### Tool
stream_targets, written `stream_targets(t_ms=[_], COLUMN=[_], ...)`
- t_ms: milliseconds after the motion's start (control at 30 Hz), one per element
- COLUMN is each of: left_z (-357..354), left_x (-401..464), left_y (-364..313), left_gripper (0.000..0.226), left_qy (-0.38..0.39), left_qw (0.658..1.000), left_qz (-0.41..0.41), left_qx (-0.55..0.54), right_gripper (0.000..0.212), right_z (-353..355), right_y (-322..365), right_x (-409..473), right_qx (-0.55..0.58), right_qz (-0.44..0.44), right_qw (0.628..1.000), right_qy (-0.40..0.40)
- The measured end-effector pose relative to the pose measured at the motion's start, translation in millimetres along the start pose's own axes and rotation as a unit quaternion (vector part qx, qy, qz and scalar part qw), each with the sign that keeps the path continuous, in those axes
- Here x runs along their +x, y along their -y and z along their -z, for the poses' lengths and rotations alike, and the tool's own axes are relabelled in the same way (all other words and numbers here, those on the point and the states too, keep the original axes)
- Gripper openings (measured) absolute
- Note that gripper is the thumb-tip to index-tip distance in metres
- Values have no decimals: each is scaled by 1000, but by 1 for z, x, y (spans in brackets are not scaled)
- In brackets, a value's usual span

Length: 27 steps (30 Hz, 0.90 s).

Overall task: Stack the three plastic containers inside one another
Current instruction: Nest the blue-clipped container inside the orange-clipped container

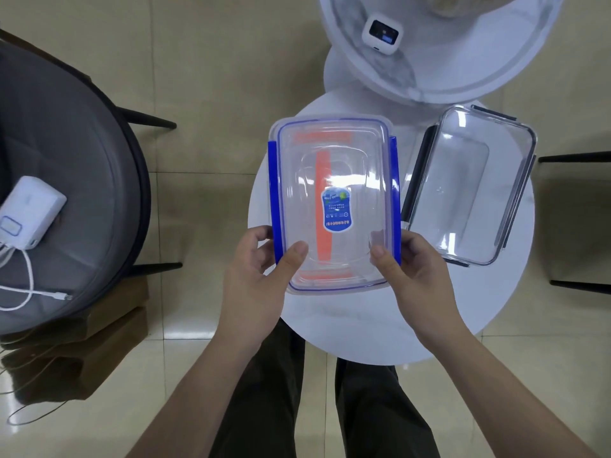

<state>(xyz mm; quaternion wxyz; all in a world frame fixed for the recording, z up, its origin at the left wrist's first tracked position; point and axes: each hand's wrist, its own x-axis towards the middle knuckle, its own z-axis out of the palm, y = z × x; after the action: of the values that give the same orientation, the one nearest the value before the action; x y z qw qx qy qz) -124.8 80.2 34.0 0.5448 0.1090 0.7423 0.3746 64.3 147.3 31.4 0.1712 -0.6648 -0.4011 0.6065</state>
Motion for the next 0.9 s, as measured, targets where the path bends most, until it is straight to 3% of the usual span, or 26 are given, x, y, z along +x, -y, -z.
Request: stream_targets(t_ms=[133,300,433,567,667,900], left_z=[1,2,5,7,9,9], left_x=[8,11,11,11,13,16], left_y=[5,5,2,-2,-3,-2], left_gripper=[44,56,45,43,54,55], left_qy=[-2,-9,-15,-21,-30,-5], left_qw=[1000,999,999,998,995,996], left_qz=[14,31,37,20,-2,-22], left_qx=[11,18,25,57,93,92], right_gripper=[45,52,57,57,56,55], right_z=[-3,-5,-6,-11,-15,-13], right_y=[0,2,-1,0,2,6], right_x=[3,4,4,2,3,5], right_qx=[-14,-26,-63,-84,-83,-72], right_qz=[1,2,0,0,-8,-10], right_qw=[1000,1000,998,996,996,997], right_qy=[7,15,3,9,16,23])
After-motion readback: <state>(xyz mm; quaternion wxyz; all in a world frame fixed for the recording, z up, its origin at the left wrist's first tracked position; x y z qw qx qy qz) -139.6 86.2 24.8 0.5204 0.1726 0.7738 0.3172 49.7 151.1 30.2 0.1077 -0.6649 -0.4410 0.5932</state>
